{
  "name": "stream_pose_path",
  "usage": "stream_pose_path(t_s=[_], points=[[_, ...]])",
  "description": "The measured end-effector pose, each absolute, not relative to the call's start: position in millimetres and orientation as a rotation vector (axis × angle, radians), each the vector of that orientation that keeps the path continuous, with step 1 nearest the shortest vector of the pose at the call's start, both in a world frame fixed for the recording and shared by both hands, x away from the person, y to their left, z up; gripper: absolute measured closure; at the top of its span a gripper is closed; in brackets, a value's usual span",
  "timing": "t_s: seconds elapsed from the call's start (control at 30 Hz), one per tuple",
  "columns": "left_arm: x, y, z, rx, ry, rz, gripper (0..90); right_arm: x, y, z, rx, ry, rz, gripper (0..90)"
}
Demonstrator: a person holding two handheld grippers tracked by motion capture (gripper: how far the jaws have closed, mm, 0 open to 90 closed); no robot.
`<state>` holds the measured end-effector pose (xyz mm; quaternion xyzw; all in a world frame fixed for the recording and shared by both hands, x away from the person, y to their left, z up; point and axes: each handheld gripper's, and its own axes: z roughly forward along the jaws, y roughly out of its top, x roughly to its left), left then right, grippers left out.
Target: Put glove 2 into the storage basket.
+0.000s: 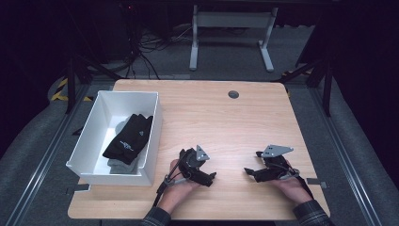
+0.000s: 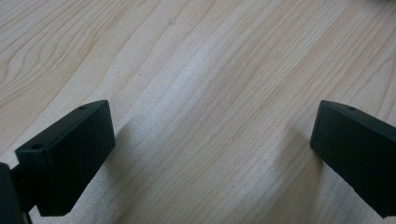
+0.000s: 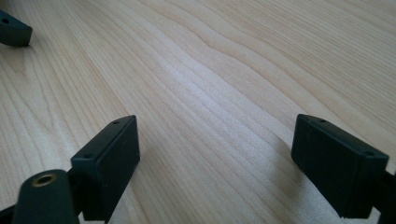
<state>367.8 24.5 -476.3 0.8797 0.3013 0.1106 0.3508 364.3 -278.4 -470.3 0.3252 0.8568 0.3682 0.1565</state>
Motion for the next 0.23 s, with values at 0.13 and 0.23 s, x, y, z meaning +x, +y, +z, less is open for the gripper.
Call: stream_pose_path(t_s=[0.13, 0.23], points=[[367.8, 24.4, -476.3, 2.278, 0.780, 0.285, 0.3, 364.2, -278.5, -470.3, 0.929, 2.454, 1.053, 15.8], [367.8, 24.3, -476.3, 2.278, 0.775, 0.285, 0.2, 364.1, -278.6, -470.2, 0.928, 2.455, 1.051, 15.7]])
